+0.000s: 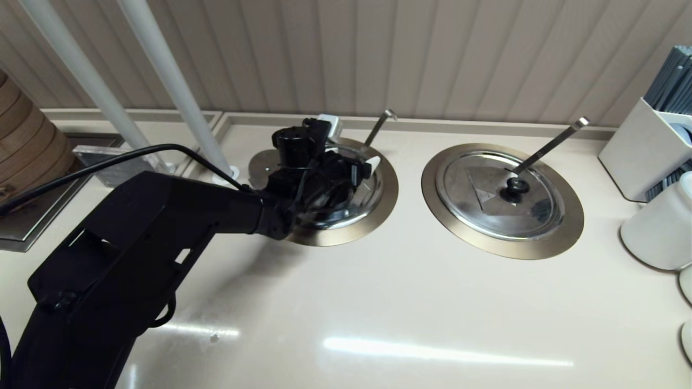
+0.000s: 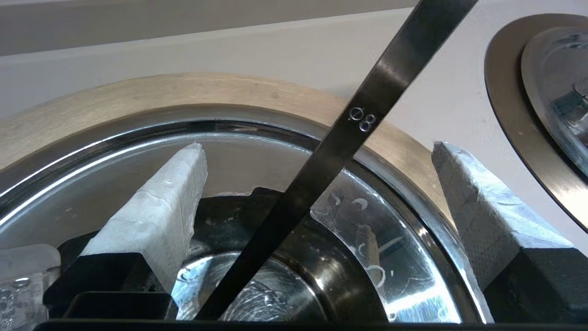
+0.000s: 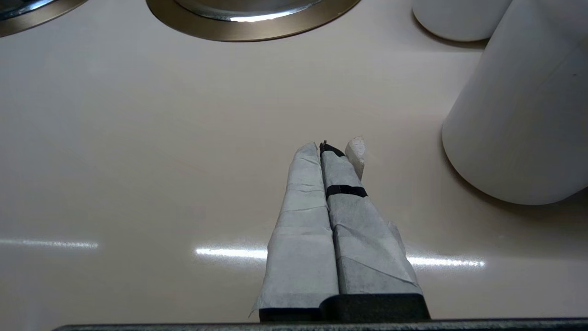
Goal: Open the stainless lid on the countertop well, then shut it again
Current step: Stir with a spoon
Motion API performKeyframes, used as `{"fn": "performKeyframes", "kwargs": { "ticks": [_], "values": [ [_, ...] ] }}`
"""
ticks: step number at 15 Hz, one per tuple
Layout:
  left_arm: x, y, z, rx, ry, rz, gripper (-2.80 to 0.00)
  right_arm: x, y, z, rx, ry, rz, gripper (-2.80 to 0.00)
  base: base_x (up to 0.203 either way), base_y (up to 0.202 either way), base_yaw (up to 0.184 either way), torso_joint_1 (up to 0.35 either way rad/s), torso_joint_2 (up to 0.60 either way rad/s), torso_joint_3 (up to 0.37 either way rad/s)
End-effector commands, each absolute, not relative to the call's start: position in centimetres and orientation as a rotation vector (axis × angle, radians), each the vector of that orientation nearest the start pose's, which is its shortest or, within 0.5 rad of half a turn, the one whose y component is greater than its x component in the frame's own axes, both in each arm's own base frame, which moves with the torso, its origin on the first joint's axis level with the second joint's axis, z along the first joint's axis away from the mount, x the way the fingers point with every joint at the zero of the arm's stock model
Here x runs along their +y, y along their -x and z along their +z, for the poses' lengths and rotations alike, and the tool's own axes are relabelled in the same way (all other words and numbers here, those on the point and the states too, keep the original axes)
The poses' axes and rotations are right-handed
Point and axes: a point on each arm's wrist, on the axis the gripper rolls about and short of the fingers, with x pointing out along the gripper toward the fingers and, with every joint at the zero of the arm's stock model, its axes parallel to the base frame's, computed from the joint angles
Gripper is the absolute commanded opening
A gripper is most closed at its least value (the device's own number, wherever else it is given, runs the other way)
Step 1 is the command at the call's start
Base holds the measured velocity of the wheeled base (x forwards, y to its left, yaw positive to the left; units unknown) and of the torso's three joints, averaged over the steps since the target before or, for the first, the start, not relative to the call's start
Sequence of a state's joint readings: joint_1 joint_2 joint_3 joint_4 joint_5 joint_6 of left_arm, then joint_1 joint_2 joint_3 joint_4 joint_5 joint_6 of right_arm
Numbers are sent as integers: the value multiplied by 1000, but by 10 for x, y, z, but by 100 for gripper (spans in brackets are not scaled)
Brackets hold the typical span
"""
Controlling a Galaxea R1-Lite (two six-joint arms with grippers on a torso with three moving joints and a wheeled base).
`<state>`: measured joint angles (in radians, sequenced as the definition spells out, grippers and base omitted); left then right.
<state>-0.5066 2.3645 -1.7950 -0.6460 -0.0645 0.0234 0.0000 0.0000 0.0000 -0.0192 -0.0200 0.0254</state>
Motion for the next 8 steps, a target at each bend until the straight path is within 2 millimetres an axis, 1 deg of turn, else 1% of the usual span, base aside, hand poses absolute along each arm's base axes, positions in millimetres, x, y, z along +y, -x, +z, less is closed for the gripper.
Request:
{"fn": "performKeyframes", "kwargs": {
  "ticks": [1, 8],
  "values": [
    [-249, -444, 182, -86, -4, -572, 0, 0, 22, 76, -16, -26, -20, -280, 0, 0, 0, 0, 0, 0],
    [-254, -457, 175, -103, -2, -569, 0, 0, 22, 76, -16, -26, -20, -280, 0, 0, 0, 0, 0, 0]
  ]
}}
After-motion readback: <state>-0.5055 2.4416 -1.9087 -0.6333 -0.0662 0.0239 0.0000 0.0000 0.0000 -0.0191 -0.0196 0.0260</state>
